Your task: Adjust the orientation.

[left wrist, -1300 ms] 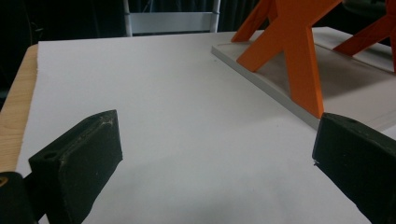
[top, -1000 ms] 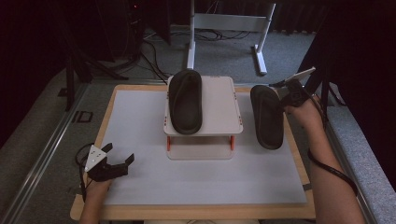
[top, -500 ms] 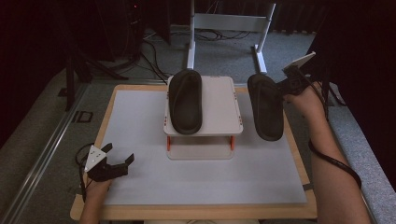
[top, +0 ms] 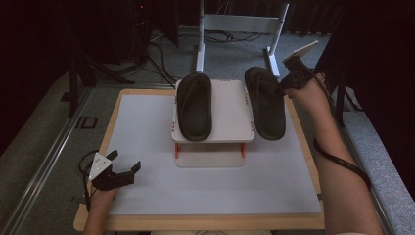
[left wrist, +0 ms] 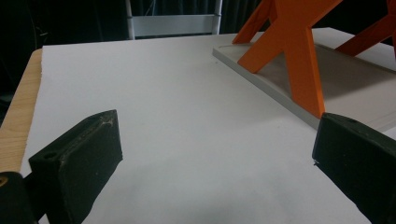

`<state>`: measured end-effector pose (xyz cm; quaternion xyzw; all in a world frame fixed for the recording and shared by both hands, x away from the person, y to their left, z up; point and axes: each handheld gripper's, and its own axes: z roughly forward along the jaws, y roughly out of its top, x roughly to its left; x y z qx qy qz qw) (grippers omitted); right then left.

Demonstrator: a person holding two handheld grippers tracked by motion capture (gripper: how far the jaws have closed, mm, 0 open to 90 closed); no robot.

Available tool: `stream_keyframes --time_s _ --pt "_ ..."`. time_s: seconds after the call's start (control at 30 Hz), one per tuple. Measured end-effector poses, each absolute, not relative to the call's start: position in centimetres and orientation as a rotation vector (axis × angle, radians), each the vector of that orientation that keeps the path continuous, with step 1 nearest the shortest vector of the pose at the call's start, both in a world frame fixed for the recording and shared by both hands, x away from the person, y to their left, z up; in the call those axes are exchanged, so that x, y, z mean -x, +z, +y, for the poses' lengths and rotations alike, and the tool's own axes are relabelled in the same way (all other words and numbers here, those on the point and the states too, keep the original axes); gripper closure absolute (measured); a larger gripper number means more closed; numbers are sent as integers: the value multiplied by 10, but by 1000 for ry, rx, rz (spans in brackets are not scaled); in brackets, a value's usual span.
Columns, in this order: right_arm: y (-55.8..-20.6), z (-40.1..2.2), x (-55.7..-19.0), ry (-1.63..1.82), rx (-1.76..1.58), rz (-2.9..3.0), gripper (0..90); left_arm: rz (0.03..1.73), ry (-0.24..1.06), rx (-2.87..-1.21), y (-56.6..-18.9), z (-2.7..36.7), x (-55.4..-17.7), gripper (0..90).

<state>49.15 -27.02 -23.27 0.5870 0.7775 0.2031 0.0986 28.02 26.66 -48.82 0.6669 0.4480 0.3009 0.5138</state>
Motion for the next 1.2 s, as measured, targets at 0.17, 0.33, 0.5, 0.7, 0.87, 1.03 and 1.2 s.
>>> stream_keyframes --time_s 0.17,0.33,0.5,0.7,0.87,1.03,1.2 --pt "-234 -253 -494 612 -1719 2335 757 1076 721 -1601 -488 267 -280 11" --pt "-235 -236 -495 616 -1703 2366 757 1075 718 -1601 -488 267 -280 11" --pt "-233 -220 -495 620 -1677 2395 757 1072 718 -1599 -488 267 -280 11" --pt "-233 -203 -495 616 -1651 2428 757 1070 715 -1599 -488 267 -280 11" --pt "-235 -188 -494 614 -1621 2446 756 1069 717 -1597 -488 267 -280 11" --pt "-241 -177 -497 557 -1617 2444 756 1066 718 -1597 -488 267 -279 11" --pt "-242 -175 -498 548 -1627 2434 757 1065 717 -1597 -488 267 -279 11"
